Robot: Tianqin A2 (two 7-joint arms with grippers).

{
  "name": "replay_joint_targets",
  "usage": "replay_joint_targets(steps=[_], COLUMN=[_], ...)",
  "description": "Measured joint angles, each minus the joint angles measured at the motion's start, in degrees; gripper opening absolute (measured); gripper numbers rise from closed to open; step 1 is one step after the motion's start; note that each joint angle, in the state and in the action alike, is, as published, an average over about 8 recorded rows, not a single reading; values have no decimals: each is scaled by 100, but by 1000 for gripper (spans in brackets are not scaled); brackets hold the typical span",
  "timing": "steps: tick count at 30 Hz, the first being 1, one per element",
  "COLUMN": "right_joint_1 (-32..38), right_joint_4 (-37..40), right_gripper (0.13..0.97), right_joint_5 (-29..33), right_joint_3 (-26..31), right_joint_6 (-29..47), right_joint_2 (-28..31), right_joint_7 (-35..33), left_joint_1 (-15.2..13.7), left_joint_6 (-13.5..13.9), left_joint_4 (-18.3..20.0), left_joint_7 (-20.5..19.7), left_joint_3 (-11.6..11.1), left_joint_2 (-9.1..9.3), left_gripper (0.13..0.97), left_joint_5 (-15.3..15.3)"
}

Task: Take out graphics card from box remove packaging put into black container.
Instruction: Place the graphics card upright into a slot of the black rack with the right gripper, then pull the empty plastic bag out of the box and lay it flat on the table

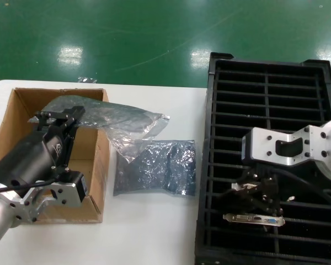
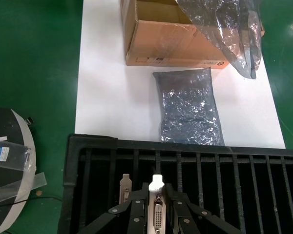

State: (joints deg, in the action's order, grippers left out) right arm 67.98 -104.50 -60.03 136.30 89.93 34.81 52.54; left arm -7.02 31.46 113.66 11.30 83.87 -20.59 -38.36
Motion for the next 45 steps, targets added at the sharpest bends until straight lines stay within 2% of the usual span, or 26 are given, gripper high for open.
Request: replay_joint_targets(steps=[4, 13, 18, 22, 26, 30, 32, 34, 37, 42, 45], right_joint_1=[-9, -55, -256, -707, -1109, -1216, -1222, -1223, -1223, -1223, -1223], right_joint_4=[66, 115, -103, -489, -774, -840, -843, -844, -844, -844, -844], right_gripper=[203, 283, 374, 428, 531, 635, 635, 635, 701, 811, 838], right_joint_5=[60, 148, 222, 434, 643, 703, 706, 707, 707, 707, 707], right_joint_3=[15, -32, -324, -824, -1207, -1305, -1311, -1312, -1312, -1312, -1312], right_joint_6=[0, -2, -139, -584, -1008, -1121, -1127, -1129, -1129, -1129, -1129], right_joint_2=[-80, -156, -91, 35, 135, 158, 160, 160, 160, 160, 160], right_joint_7=[-35, -92, -106, -164, -232, -253, -254, -254, -254, -254, -254], left_joint_1=[0, 0, 0, 0, 0, -1, -7, -25, -93, -304, -428], left_joint_6=[0, 0, 0, 0, 0, 8, 73, 226, 647, 1604, 2120], left_joint_4=[0, 0, 0, 0, 0, 3, 29, 84, 206, 369, 405], left_joint_7=[0, 0, 0, 0, 0, -5, -48, -159, -504, -1419, -2042], left_joint_3=[0, 0, 0, 0, 0, 0, -6, -17, -42, -85, -83], left_joint_2=[0, 0, 0, 0, 0, 6, 53, 159, 452, 1143, 1525], left_gripper=[139, 139, 139, 139, 139, 139, 139, 139, 139, 139, 139], left_joint_5=[0, 0, 0, 0, 0, 6, 43, 124, 324, 808, 1193])
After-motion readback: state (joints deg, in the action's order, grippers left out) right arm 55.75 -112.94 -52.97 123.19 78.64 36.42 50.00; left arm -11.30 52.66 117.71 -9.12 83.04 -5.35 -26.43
